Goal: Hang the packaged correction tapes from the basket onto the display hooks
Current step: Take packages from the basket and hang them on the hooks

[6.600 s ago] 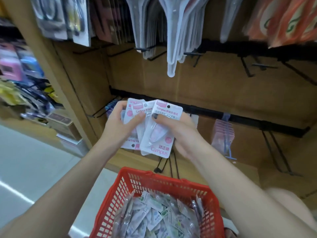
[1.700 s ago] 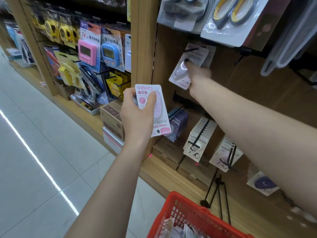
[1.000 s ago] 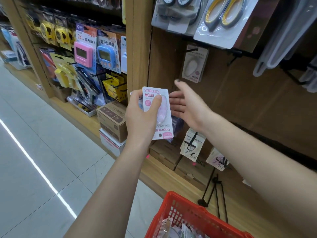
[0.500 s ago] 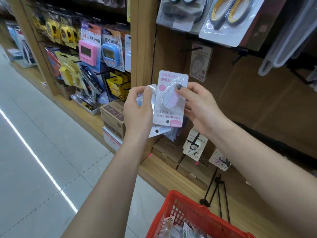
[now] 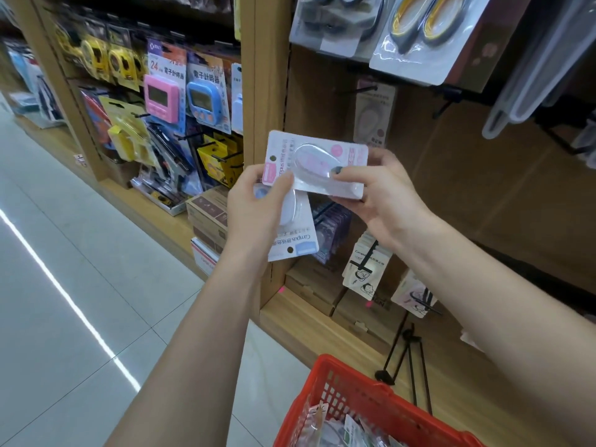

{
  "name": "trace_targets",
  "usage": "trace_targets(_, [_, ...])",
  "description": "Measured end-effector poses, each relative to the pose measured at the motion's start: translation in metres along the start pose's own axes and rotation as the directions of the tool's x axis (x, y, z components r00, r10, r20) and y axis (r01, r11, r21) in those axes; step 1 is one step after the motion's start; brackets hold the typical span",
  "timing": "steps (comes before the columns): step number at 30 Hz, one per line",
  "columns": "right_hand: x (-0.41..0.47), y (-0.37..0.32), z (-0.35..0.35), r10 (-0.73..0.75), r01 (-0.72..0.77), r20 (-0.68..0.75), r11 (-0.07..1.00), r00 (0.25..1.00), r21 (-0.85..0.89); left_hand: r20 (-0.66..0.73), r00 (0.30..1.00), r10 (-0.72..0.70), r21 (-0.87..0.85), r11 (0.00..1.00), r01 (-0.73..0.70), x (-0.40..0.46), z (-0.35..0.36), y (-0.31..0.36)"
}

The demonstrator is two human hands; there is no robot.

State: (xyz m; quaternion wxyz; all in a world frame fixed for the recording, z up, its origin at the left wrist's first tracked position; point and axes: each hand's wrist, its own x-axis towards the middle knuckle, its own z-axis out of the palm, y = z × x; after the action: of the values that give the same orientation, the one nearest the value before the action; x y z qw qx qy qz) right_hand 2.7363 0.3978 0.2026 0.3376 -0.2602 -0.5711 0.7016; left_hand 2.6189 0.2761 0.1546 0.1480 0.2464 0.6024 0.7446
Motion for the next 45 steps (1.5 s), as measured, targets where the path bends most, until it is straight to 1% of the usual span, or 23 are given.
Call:
trace_targets(2, [-0.002,0.001,-0.011,-0.039,0.058,0.082,0.970,0.996,-0.236,-0.030,0.999,0.016,0.029,0.999,-0.015,0.002,-0.002,-0.001])
trace_targets(4, [-0.005,0.002,-0.018,-0.052,0.135,0.196,0.887,0.979,-0.443,-0.022,0.997,0.073,0.095,0.993,-0.071,0.000,-0.002,-0.002])
trace_targets(6, [-0.007,0.001,-0.023,-0.055,0.221,0.295,0.795,0.954,-0.565,0.004,0.993,0.119,0.159,0.980,-0.118,-0.003,0.000,-0.001])
trace_targets(8, [-0.009,-0.004,-0.025,-0.022,0.268,0.368,0.726,0.929,-0.633,0.024,0.990,0.141,0.187,0.972,-0.143,-0.005,0.002,-0.002])
trace_targets(9, [-0.009,-0.006,-0.026,-0.009,0.276,0.382,0.706,0.924,-0.652,0.027,0.988,0.149,0.198,0.969,-0.151,-0.005,0.003,-0.002])
trace_targets(10, [-0.008,-0.007,-0.027,-0.006,0.275,0.380,0.701,0.925,-0.658,0.024,0.987,0.156,0.204,0.966,-0.158,-0.006,0.004,-0.001])
trace_targets(12, [-0.004,-0.007,-0.027,-0.038,0.255,0.344,0.747,0.938,-0.614,0.003,0.986,0.168,0.210,0.964,-0.165,-0.006,0.005,0.000])
trace_targets(15, [0.004,-0.004,-0.019,-0.113,0.196,0.218,0.891,0.969,-0.410,-0.054,0.984,0.167,0.239,0.959,-0.150,-0.004,0.004,0.000])
trace_targets(17, [0.011,-0.004,-0.010,-0.141,0.183,0.160,0.939,0.977,-0.290,-0.069,0.988,0.136,0.247,0.962,-0.115,-0.003,0.004,-0.001])
trace_targets(19, [0.016,-0.003,0.001,-0.151,0.175,0.125,0.960,0.981,-0.217,-0.061,0.992,0.113,0.260,0.961,-0.093,-0.002,0.005,-0.002])
trace_targets(22, [0.021,-0.001,0.017,-0.135,0.146,0.080,0.978,0.988,-0.149,-0.060,0.990,0.124,0.273,0.956,-0.103,-0.003,0.005,-0.002])
trace_targets(26, [0.023,0.005,0.038,-0.126,0.125,-0.003,0.986,0.992,-0.106,-0.094,0.987,0.130,0.287,0.953,-0.098,-0.002,0.005,-0.003])
trace_targets(29, [0.025,0.008,0.049,-0.145,0.142,-0.029,0.986,0.989,-0.085,-0.131,0.981,0.145,0.319,0.943,-0.096,0.000,0.003,-0.004])
trace_targets(32, [0.033,0.011,0.053,-0.119,0.116,-0.069,0.992,0.991,-0.039,-0.156,0.980,0.125,0.316,0.946,-0.070,0.000,0.002,-0.003])
trace_targets(35, [0.052,0.015,0.050,-0.075,0.071,-0.140,0.997,0.987,-0.029,-0.166,0.980,0.110,0.309,0.949,-0.055,-0.001,0.003,-0.002])
trace_targets(37, [0.069,0.015,0.044,-0.063,0.051,-0.187,0.996,0.980,-0.067,-0.150,0.981,0.122,0.313,0.947,-0.070,-0.001,0.004,-0.003])
trace_targets(41, [0.106,0.011,0.028,-0.046,-0.005,-0.297,0.986,0.954,-0.169,-0.059,0.990,0.127,0.308,0.946,-0.103,-0.004,0.008,-0.004])
trace_targets(45, [0.133,0.010,0.009,-0.036,-0.067,-0.343,0.957,0.939,-0.284,0.035,0.991,0.126,0.240,0.962,-0.131,-0.007,0.012,-0.003])
